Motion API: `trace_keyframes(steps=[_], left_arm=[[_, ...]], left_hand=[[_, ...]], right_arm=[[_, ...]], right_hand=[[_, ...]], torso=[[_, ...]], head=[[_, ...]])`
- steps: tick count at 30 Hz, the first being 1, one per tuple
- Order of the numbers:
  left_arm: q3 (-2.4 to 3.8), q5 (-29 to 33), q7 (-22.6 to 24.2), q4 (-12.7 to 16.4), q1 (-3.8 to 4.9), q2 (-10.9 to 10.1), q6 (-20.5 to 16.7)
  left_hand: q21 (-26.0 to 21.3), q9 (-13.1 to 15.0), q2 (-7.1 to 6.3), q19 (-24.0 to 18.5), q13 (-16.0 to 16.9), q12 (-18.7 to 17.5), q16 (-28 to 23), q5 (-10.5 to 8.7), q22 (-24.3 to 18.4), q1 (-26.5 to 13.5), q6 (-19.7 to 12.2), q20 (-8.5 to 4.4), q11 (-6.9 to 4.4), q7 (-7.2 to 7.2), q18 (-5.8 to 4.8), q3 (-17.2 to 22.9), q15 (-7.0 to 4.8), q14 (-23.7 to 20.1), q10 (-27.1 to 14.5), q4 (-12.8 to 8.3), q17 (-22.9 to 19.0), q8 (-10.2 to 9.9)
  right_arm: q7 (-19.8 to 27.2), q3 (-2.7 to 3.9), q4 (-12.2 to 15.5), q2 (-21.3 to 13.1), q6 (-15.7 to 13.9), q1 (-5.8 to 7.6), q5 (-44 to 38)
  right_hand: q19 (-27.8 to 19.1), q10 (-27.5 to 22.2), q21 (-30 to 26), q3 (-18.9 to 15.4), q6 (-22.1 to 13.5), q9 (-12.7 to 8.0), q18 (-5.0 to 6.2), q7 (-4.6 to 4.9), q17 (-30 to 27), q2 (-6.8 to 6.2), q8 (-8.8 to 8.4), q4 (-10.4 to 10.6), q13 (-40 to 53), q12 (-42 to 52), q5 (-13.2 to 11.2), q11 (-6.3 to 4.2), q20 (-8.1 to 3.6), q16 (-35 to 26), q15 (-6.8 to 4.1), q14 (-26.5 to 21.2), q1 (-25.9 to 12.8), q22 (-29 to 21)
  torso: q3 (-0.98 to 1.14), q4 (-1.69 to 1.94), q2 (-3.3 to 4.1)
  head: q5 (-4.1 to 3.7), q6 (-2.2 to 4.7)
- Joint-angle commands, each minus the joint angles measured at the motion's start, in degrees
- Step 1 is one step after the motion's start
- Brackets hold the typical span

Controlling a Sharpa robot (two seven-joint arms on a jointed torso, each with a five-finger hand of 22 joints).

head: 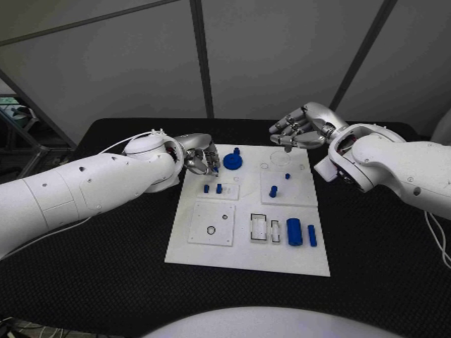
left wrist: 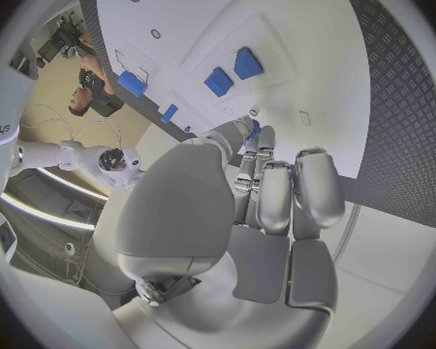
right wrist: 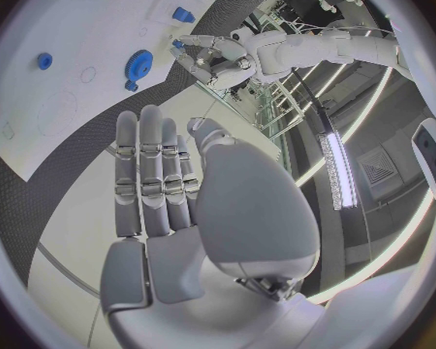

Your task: Assemble the parts on the task board

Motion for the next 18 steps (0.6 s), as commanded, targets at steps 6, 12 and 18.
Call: trace_keyframes(steps=[6, 12, 18], left_arm=[[0.03, 0.4, -0.5, -0.9, -0.13, 0.8, 1.4], [-0.03, 0.4, -0.6, -1.3, -0.24, 1.1, 1.9], [-0.13, 0.4, -0.6, -1.5, -0.3, 1.3, 2.5]], left_hand=[[0.1, 0.1, 0.06, 0.3, -0.1, -0.2, 0.4, -0.32, 1.0, -0.6, 0.4, -0.04, 0.17, 0.13, -7.03, 0.4, -0.14, 2.1, 0.4, -0.1, -0.1, -0.2], [0.2, 0.1, 0.06, 0.3, -0.1, -0.2, 0.4, -0.32, 1.0, -0.6, 0.4, -0.04, 0.17, 0.13, -7.04, 0.4, -0.14, 2.1, 0.4, -0.1, -0.1, -0.2], [0.1, 0.0, 0.04, 0.2, -0.1, -0.3, 0.4, -0.34, 0.9, -0.6, 0.4, -0.04, 0.16, 0.12, -7.03, 0.5, -0.14, 2.1, 0.5, -0.2, -0.1, -0.2]], right_arm=[[0.4, 0.03, 0.1, 0.0, 0.3, 0.1, 0.0], [0.4, 0.03, 0.2, 0.1, 0.3, 0.1, 0.0], [0.4, 0.03, 0.2, 0.0, 0.3, 0.1, 0.0]], right_hand=[[-0.2, -0.3, -0.4, 0.2, -0.4, 0.0, 0.63, -0.03, 0.1, -0.09, 0.2, 0.0, 0.1, 0.3, 0.3, 0.04, 0.03, 0.1, 0.04, -0.3, 0.1, 0.0], [-0.2, -0.3, -0.4, 0.2, -0.4, 0.0, 0.63, -0.03, 0.1, -0.09, 0.2, 0.0, 0.1, 0.3, 0.3, 0.04, 0.03, 0.1, 0.04, -0.3, 0.1, 0.0], [-0.2, -0.3, -0.4, 0.2, -0.4, 0.0, 0.63, -0.03, 0.1, -0.09, 0.2, 0.0, 0.1, 0.3, 0.3, 0.04, 0.03, 0.1, 0.04, -0.3, 0.1, 0.0]], torso=[[-0.02, 0.02, -0.02], [-0.01, 0.04, -0.02], [0.0, 0.0, -0.03]], head=[[-0.01, -0.14], [-0.02, -0.21], [0.0, -0.23]])
